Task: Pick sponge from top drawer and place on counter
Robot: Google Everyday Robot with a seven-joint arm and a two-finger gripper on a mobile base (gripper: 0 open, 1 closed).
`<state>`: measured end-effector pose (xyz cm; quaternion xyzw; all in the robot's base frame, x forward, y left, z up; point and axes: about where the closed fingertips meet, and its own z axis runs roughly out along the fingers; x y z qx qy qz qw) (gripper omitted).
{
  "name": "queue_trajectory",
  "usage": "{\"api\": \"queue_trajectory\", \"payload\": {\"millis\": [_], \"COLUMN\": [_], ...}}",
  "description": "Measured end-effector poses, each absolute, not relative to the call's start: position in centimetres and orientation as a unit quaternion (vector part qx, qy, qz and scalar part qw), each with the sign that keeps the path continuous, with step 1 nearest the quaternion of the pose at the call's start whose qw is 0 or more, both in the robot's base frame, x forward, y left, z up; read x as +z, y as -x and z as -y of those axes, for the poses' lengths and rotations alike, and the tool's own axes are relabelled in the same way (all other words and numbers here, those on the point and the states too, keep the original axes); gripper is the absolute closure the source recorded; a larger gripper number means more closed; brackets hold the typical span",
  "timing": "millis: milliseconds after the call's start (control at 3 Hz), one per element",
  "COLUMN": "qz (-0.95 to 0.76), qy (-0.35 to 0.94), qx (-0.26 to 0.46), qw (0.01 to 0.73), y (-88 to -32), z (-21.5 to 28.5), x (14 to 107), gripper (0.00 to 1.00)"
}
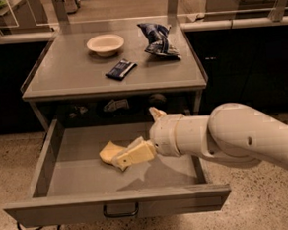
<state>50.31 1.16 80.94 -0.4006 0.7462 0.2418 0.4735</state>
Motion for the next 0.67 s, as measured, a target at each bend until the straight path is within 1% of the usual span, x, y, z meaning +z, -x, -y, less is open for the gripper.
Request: {"api": "queue_trajectory", "payload": {"millis": [333, 667], "qz": [-0.726, -0.717], "qy": [0.398, 0.394], "qx": [0.298, 0.312], "qw": [0.476, 0.482], "y": [-55.6, -57.3], "z": [-2.9, -3.9], "x": [79.9, 80.3], "gripper": [0.00, 0.00]}}
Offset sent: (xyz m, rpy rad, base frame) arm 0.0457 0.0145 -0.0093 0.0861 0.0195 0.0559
